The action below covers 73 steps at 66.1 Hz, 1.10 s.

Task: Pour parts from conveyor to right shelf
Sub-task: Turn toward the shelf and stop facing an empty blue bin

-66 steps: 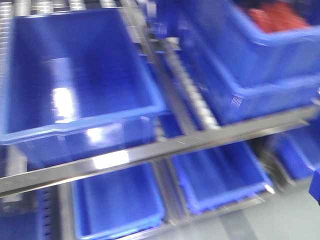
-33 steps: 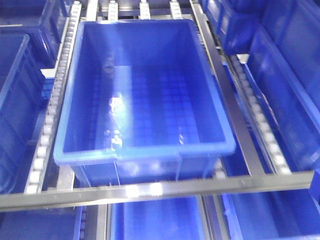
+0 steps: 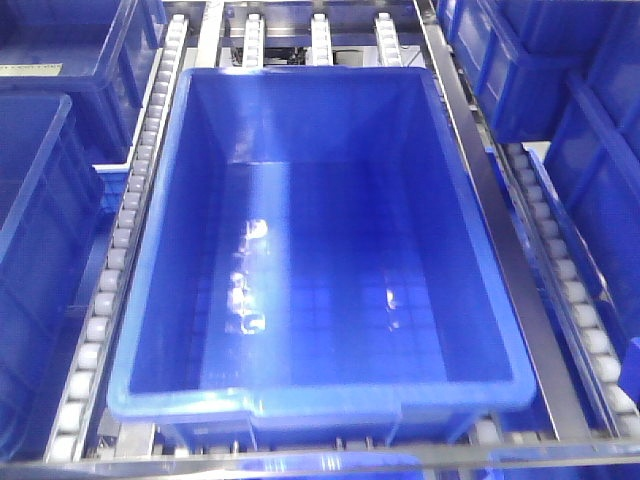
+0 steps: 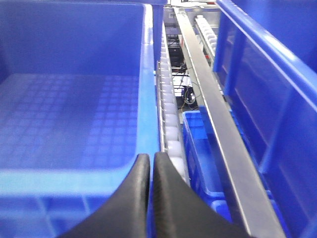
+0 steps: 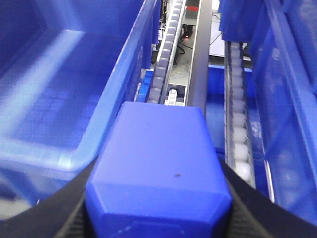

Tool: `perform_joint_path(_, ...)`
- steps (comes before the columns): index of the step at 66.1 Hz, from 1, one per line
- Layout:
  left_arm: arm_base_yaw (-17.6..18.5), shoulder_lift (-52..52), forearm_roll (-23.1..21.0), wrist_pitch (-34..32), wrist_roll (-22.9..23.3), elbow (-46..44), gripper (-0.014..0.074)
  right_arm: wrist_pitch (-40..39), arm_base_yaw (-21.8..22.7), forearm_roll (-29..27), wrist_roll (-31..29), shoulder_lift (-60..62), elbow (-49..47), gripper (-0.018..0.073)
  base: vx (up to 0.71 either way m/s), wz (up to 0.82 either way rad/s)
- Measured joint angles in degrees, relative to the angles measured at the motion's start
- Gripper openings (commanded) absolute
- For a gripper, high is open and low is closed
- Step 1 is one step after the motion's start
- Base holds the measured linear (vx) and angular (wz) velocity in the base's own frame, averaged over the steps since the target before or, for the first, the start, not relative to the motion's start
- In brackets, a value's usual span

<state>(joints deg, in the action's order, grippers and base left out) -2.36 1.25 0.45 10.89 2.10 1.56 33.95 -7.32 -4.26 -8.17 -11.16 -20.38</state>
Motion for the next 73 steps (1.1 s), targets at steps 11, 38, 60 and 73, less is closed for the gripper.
perform_joint_path(11,0.0,0.0,0.0,0.0,0.0,0.0,-0.0006,0.0,0.0,0.0,0.0,0.0,0.0,-0.0005,0.11,0.04)
perform_joint_path(38,0.0,0.0,0.0,0.0,0.0,0.0,-0.0006,0.0,0.0,0.0,0.0,0.0,0.0,-0.0005,0.05,0.01)
perform_joint_path(60,0.0,0.0,0.0,0.0,0.0,0.0,-0.0006,0.0,0.0,0.0,0.0,0.0,0.0,-0.0005,0.01,0.0)
perform_joint_path(73,0.0,0.0,0.0,0.0,0.0,0.0,-0.0006,0.0,0.0,0.0,0.0,0.0,0.0,-0.0005,0.0,0.0)
